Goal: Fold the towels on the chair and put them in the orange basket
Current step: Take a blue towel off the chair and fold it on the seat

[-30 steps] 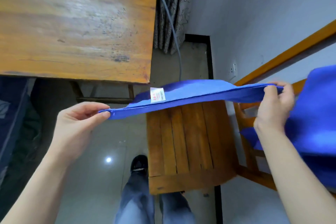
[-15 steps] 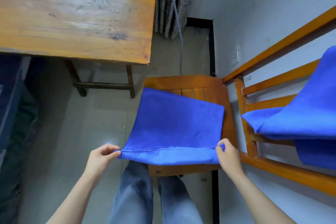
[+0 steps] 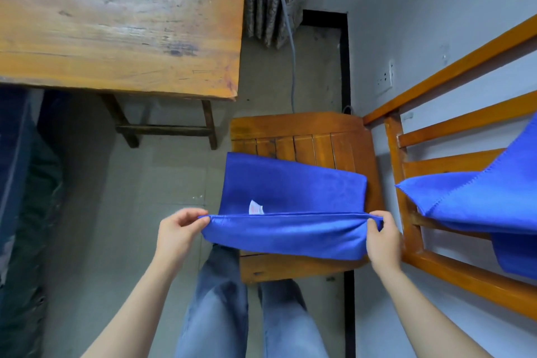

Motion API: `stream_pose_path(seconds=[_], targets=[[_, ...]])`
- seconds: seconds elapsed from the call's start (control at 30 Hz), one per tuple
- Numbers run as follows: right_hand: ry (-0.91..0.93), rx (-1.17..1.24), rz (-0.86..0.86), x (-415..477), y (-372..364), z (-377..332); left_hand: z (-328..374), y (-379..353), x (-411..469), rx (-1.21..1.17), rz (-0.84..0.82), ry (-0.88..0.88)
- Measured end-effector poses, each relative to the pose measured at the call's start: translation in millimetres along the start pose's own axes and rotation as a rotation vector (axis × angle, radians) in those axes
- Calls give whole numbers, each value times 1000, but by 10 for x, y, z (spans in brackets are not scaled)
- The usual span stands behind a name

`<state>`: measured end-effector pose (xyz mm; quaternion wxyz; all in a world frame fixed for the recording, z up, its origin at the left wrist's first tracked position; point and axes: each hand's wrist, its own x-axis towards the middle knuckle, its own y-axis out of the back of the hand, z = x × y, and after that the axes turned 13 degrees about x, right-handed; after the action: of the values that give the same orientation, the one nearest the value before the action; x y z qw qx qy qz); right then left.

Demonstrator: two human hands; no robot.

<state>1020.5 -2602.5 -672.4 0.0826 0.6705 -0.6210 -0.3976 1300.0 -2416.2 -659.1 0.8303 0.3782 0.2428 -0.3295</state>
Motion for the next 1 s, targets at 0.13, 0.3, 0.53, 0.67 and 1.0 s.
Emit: stream_pose_path(seconds=[0.13,0.3,0.53,0.67,1.0], targets=[[0,30,110,170,-110,-89,347,-103,246,-9,47,-91],[32,4,144,503,-205,-94,698,-349,648,2,75,-115],[116,-348,110,688,-457,40,434,-759,1073,408,82,20],[464,-521,-91,283,-642,248,174,-941,649,858,3,-328],[-180,-336,30,385,-524,381,95,-1066,578,1315,-285,-492]])
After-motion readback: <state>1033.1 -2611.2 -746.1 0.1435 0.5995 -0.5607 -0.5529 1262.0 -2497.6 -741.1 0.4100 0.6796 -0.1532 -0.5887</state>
